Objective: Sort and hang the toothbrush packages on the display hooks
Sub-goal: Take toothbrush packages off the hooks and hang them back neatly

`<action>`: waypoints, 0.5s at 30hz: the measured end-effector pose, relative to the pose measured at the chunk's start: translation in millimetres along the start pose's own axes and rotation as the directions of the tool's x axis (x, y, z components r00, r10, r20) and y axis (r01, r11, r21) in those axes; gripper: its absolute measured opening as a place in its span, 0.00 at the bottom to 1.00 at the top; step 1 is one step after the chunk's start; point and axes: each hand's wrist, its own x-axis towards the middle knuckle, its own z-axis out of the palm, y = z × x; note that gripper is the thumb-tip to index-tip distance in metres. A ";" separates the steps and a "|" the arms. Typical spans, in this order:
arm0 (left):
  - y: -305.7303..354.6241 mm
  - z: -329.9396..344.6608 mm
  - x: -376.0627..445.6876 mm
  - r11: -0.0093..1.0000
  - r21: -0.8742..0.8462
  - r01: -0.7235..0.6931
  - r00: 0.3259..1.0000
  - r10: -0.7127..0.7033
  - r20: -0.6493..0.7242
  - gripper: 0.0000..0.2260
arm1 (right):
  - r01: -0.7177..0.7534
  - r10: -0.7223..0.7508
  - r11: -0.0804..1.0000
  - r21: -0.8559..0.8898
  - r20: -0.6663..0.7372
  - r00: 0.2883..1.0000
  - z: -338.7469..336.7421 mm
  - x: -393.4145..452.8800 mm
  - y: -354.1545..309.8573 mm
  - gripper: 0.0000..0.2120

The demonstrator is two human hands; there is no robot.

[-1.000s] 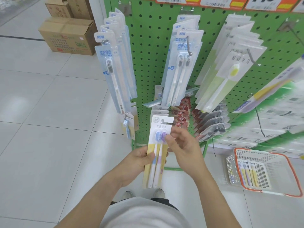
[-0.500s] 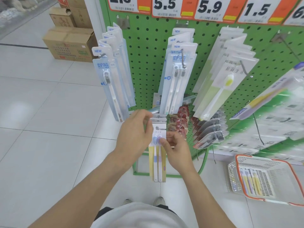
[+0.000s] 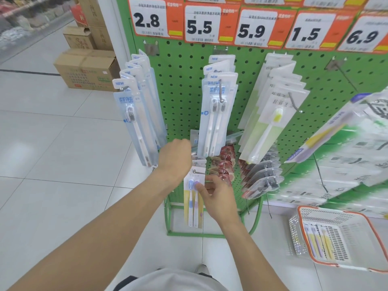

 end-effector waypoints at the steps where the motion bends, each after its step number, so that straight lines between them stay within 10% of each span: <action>1: -1.0 -0.1 -0.4 1.000 0.013 -0.008 1.000 0.008 -0.014 0.06 | 0.008 -0.008 1.000 -0.015 -0.005 1.000 -0.5 0.9 -0.4 0.14; 15: 2.1 -47.1 -33.1 0.983 0.181 -0.030 0.997 0.043 -0.064 0.18 | 0.000 -0.002 0.999 -0.037 -0.056 0.998 -6.7 -1.0 -13.9 0.12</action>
